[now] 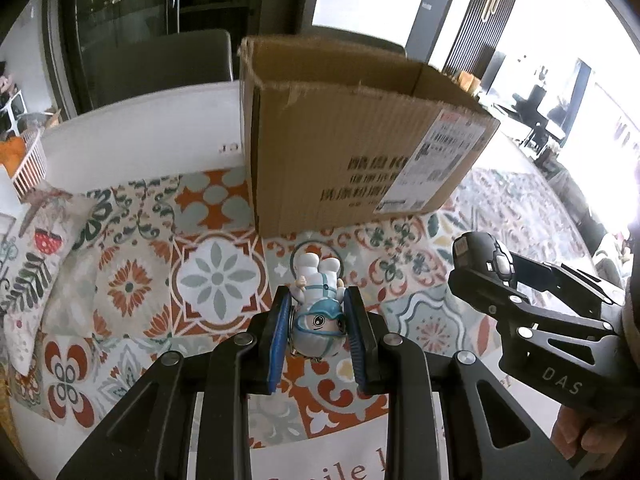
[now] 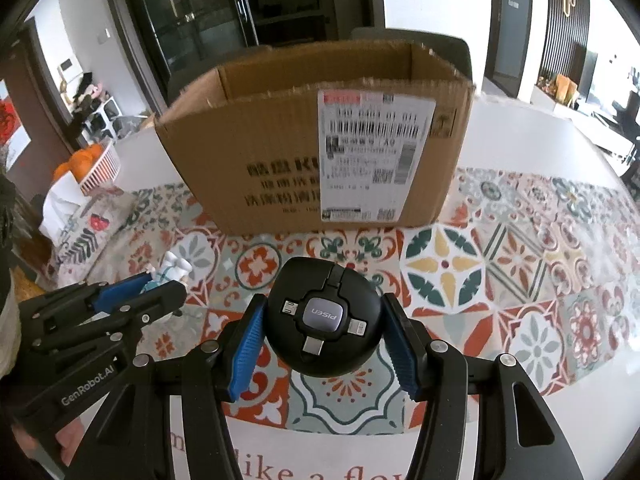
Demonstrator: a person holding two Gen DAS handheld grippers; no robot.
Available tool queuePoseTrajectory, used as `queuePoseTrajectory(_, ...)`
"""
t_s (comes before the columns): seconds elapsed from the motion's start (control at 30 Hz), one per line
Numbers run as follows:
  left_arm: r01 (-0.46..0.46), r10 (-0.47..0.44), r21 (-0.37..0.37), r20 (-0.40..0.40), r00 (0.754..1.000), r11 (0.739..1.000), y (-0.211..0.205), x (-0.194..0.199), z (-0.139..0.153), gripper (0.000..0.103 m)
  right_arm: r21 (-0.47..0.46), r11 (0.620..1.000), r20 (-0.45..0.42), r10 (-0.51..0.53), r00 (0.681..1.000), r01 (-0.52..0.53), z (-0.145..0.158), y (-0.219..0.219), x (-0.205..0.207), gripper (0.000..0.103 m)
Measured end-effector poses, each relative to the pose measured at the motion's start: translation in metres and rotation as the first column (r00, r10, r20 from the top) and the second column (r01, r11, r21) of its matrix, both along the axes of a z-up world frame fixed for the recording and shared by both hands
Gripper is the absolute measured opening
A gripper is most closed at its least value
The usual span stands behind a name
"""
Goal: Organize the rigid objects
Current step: 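Carry the figurine in the left tool and the puck in the right tool over the box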
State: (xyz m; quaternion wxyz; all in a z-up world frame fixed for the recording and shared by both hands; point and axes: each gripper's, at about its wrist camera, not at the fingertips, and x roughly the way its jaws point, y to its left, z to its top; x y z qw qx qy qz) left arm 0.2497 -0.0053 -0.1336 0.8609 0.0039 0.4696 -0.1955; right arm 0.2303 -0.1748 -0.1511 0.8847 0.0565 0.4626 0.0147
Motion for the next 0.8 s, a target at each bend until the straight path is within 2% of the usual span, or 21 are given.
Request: queuePoseTrajectory(0.8,0.005,0.006,-0.055,0.197,0.98,0.998,-0.013,0.017,0.085,0.027,-0.012,1.0,0.213,0.016,0.977,-0.014,0.083,-0.006,0.014,0.057)
